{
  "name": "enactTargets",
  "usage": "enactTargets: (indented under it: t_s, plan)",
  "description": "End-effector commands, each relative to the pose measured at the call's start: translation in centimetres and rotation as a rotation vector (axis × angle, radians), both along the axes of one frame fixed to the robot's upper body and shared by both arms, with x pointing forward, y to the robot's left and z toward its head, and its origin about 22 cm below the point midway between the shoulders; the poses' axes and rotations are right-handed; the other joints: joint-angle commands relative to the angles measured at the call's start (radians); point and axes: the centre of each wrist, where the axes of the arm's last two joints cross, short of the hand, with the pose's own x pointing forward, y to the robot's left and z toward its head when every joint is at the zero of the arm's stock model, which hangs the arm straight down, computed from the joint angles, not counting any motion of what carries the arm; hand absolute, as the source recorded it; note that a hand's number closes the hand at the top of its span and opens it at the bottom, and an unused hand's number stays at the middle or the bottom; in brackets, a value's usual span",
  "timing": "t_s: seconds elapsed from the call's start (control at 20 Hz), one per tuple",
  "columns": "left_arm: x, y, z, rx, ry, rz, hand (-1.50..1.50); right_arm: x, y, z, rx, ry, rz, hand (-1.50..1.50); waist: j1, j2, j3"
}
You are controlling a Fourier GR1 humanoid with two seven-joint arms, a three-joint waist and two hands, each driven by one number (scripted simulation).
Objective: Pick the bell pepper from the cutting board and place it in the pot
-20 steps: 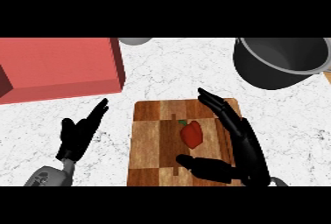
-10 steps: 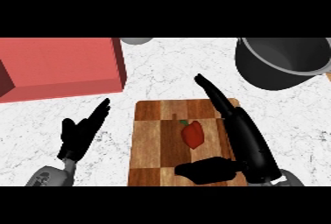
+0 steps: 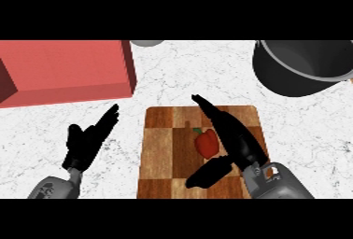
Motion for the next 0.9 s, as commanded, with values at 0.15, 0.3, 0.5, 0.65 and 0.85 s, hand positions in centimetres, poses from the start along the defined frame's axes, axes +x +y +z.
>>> enactTargets:
  t_s: [0.15, 0.3, 0.5, 0.65, 0.85]
  plan:
    - [-0.9, 1.0, -0.8, -0.002, 0.005, -0.003, 0.00, 1.0, -2.2, -4.2, -0.077, 0.066, 0.025, -1.50, -0.007, -0.001, -0.001]
    - [-1.1, -0.9, -1.2, -0.013, 0.001, 0.010, 0.00, 2.2, -2.9, -3.8, -0.061, -0.007, -0.016, -1.50, -0.007, -0.001, -0.001]
    - [0.3, -0.5, -1.2, -0.001, 0.011, 0.007, 0.00, 3.6, -3.9, -5.3, -0.021, -0.038, -0.015, -1.50, -0.007, 0.000, -0.001]
    - [-1.7, 0.5, -1.0, -0.003, 0.002, 0.004, 0.00, 1.5, -6.2, -4.8, 0.027, -0.013, 0.004, -1.50, -0.008, -0.002, 0.000]
    - [0.2, -0.4, -0.1, 0.004, 0.014, 0.000, 0.00, 1.6, -6.6, -7.8, 0.188, 0.003, 0.015, -1.50, -0.008, 0.000, 0.000]
